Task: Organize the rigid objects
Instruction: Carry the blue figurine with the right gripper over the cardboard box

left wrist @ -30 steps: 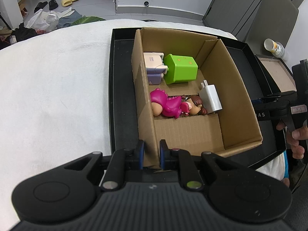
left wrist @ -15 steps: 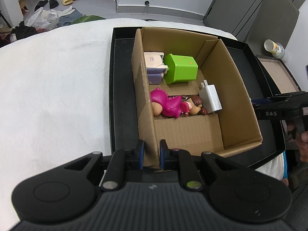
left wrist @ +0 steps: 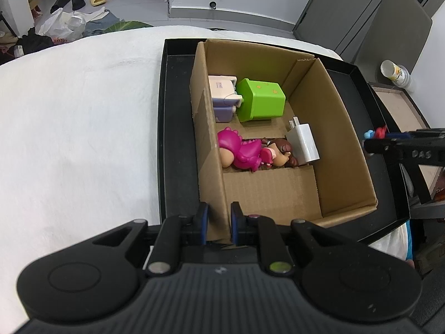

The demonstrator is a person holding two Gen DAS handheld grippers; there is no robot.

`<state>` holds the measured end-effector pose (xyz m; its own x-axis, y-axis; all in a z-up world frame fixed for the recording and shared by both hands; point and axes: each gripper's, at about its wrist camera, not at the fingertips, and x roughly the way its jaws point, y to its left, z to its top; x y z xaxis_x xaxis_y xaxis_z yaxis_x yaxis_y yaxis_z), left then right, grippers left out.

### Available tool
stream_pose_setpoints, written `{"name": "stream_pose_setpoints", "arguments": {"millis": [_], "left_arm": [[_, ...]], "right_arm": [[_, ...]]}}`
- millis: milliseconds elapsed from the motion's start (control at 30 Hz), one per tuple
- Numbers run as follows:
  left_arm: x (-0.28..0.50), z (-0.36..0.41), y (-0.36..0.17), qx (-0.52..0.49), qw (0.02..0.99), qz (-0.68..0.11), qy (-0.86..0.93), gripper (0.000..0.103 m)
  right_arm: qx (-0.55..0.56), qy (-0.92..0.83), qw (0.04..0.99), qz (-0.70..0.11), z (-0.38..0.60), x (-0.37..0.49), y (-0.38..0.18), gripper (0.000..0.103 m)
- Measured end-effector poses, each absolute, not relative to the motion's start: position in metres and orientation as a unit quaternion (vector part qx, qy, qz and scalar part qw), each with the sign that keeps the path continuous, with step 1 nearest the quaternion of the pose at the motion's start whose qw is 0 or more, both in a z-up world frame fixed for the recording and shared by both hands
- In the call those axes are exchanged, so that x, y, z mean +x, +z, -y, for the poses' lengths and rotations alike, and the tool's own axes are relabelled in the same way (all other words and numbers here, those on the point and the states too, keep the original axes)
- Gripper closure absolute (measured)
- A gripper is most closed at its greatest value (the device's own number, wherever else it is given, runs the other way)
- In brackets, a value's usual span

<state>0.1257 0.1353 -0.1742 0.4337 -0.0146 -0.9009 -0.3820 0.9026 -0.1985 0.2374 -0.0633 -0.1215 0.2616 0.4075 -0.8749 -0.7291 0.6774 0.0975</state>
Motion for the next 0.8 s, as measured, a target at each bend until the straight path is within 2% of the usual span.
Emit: {"name": "stream_pose_setpoints", "arguments": {"millis": [800], "left_arm": [[0.123, -0.137, -0.173, -0.191, 0.826, -0.519, 0.109, 0.088]], "right_arm": [[-0.177, 0.414, 0.787, -0.422, 0.012, 0.207, -0.052, 0.065]]}}
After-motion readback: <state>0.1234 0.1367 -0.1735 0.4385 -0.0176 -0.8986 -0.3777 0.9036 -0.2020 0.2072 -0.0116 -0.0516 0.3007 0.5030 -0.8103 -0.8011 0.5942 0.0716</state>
